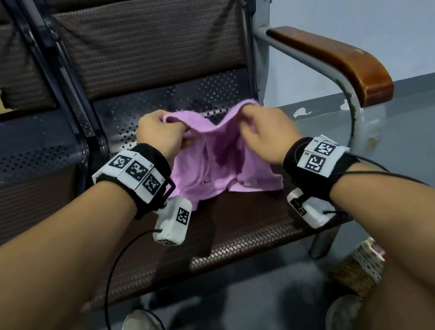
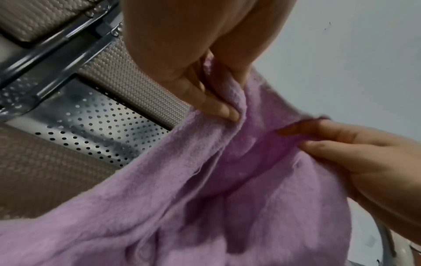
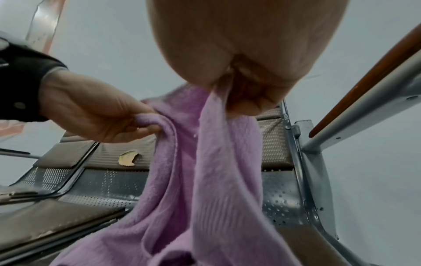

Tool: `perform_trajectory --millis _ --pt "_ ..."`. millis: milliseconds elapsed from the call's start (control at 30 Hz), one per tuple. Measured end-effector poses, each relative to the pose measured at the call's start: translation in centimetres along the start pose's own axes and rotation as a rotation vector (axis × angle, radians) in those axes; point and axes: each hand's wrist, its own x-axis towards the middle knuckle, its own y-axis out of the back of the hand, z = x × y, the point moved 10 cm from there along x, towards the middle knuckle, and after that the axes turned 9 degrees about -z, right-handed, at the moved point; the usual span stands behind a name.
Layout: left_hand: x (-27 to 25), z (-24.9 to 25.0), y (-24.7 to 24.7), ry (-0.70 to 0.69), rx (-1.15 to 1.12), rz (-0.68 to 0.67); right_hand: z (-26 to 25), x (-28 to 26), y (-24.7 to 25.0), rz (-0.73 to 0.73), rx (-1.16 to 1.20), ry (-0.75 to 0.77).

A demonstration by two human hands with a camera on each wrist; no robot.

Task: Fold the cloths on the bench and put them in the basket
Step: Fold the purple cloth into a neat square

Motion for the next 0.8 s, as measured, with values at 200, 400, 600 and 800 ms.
perform_trajectory --millis 200,400,600,800 --pt "-0.2 0.3 -1.3 0.084 -0.200 -0.074 -0.7 -1.4 -6.8 -0.495 -0.048 0.000" --pt "-1.8 2.1 -3.1 0.050 -0.295 -0.195 -2.4 -0.9 -6.8 -0.366 0.270 0.007" --pt "-0.9 1.8 -2.1 0.033 -0.279 -0.148 -1.5 -0.6 -8.6 -0.415 0.132 0.001" --pt "1.6 -2.1 2.8 0.139 0.066 0.015 3.5 1.1 -2.5 0.074 0.603 -0.154"
